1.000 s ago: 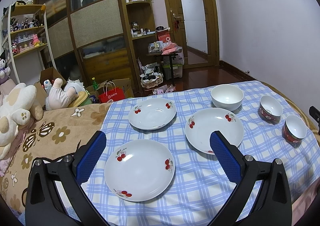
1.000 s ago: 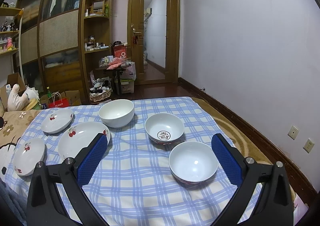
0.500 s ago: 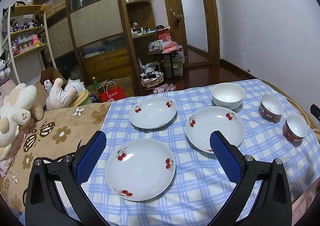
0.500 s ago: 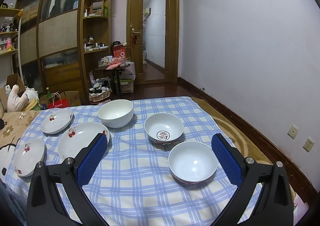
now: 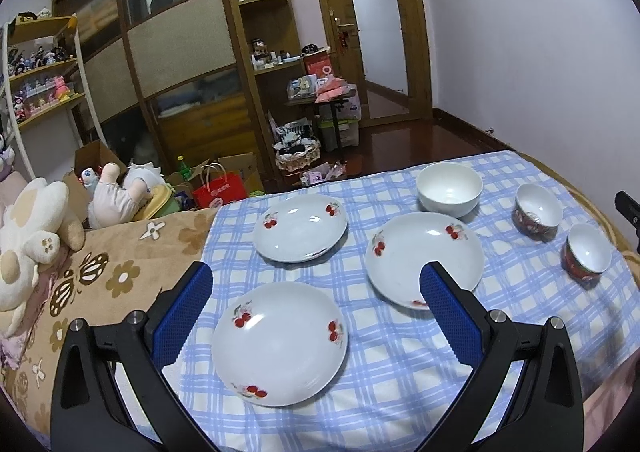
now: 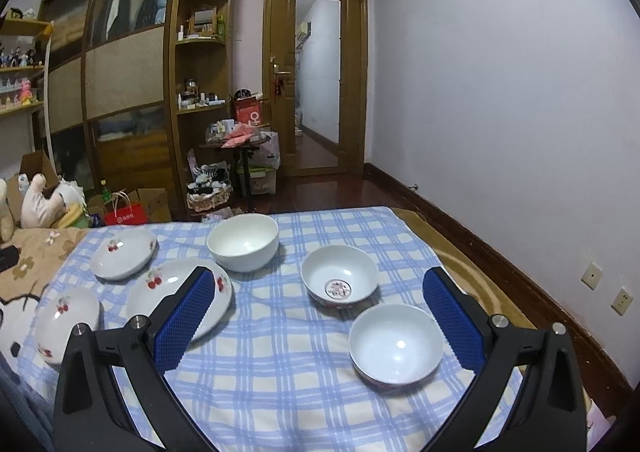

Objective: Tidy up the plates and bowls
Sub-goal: 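Reach the left gripper to a cherry plate rim and close while the right gripper grasps another plate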

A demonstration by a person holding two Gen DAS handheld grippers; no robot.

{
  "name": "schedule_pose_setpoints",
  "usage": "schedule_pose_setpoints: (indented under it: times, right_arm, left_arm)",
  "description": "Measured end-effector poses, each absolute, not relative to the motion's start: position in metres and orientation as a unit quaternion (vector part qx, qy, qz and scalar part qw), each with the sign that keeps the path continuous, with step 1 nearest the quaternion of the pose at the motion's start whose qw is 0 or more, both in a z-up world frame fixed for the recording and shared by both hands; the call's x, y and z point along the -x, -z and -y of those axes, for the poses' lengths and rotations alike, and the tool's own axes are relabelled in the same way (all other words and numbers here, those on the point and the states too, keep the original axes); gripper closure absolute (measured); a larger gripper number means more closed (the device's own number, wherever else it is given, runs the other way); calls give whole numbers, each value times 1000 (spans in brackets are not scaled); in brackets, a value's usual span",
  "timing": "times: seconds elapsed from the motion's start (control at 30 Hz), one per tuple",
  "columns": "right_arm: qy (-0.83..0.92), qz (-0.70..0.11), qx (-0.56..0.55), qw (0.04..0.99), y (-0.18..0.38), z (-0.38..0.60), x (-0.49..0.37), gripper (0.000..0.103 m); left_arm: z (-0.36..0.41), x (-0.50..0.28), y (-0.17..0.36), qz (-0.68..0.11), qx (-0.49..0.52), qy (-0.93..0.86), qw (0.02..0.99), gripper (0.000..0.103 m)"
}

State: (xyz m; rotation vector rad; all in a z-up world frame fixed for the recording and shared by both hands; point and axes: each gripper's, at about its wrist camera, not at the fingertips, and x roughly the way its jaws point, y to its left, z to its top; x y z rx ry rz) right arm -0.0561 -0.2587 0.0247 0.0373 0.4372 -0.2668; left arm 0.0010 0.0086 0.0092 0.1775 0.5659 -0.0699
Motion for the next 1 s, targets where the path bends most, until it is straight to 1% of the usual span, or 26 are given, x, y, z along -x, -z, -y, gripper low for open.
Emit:
schedule_pose_setpoints:
  times: [0.33,0.63,0.77,0.87,1.0]
  right_arm:
    - [128,-176,-39,975,-64,247,37,0]
    - [108,-164,-44,980,-73,238,10,0]
    - [105,-153,-41,982,-78,233,-4,0]
    - [107,-146,-27,983,-81,227,-15,0]
    - [100,-141,-19,985,-83,220,-30,0]
  left_arm:
    - [12,-48,-43,-285,-86,50,953,1]
    - [25,-82,-71,-261,-67,45,962,1]
    - [27,-95,-68,-253,-65,64,963,1]
    - [34,-104,-56,-248,-87,55,963,1]
    - [38,-120,-40,-262,-85,57,960,1]
